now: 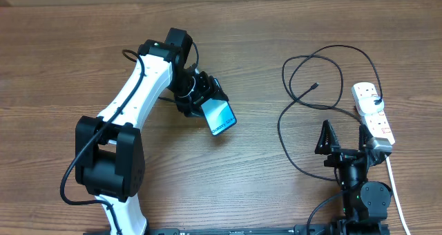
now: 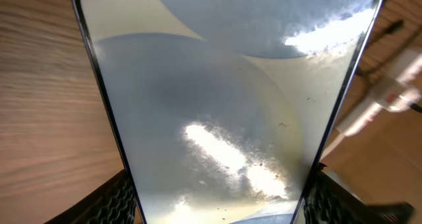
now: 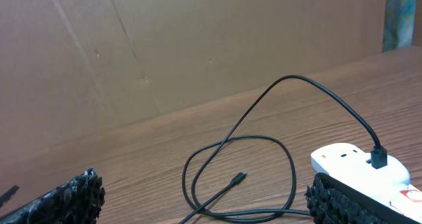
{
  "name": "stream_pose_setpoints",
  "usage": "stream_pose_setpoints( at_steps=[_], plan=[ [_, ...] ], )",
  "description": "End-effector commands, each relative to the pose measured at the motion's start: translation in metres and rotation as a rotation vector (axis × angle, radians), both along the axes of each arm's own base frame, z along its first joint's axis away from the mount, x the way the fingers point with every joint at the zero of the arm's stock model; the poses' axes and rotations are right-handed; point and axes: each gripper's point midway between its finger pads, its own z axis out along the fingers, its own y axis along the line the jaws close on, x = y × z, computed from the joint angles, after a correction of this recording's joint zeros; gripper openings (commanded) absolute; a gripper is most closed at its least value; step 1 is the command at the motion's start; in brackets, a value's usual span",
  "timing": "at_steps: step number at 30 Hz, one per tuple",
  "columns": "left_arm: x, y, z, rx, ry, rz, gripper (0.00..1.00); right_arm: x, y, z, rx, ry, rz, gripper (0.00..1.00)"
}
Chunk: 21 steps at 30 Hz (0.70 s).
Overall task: Plug charger to phone and switch on socket
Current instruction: 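Move the right gripper toward the phone's lower edge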
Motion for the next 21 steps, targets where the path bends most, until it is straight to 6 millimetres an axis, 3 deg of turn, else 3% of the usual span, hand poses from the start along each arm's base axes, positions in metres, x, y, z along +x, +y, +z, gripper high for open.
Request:
stream_pose_setpoints(
  at_steps=[1,7,16,19,21],
  plan=[
    [0.011,0.015,-0.003,0.095,-0.069,-0.028,0.62,0.000,0.001,-0.003,-0.004,0.001,0.004,1.00],
    [0.014,0.026,-0.008,0.162,-0.086,-0.026,0.62,0.000,0.001,-0.003,-0.004,0.001,0.003,1.00],
    [0.013,0.026,-0.008,0.163,-0.081,-0.029,0.62,0.000,0.001,-0.003,-0.004,0.001,0.003,1.00],
    [0.012,0.027,-0.009,0.168,-0.077,-0.030,0.62,0.000,0.001,0.012,-0.005,-0.061,0.005,1.00],
    [0.012,0.027,-0.009,0.168,-0.077,-0.030,0.61,0.000,0.011,0.017,0.023,-0.080,0.065,1.00]
  ],
)
